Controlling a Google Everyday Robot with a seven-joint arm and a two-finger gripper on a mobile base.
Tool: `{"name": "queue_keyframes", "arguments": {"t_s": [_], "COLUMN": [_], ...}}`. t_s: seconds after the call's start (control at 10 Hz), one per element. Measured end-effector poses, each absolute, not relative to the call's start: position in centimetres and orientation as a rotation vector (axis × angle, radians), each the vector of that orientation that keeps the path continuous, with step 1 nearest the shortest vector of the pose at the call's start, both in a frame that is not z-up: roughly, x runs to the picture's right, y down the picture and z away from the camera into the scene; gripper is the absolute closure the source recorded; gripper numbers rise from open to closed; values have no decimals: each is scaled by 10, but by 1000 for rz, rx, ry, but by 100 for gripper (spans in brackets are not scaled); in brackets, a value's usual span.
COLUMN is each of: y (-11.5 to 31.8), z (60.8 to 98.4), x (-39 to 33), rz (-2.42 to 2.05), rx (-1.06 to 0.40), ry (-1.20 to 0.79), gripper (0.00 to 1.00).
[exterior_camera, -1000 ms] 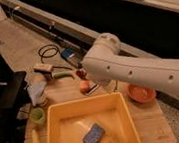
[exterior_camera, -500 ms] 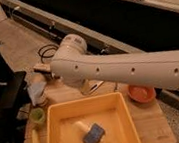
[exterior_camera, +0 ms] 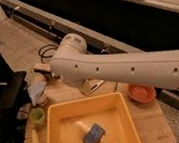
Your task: Place banana in red bowl
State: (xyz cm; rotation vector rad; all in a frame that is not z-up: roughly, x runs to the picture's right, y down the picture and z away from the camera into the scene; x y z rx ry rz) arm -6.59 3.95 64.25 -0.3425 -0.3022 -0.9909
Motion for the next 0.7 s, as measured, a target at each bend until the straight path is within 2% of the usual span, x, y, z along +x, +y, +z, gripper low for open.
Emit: {"name": "queue_keyframes", "arguments": {"t_s": [0.3, 0.7], "y": [32, 44], "z": [656, 672], "x": [-104, -184], "rz": [-1017, -1113], "rx": [-354, -375], "ry": [-383, -521], "gripper": [25, 25]}}
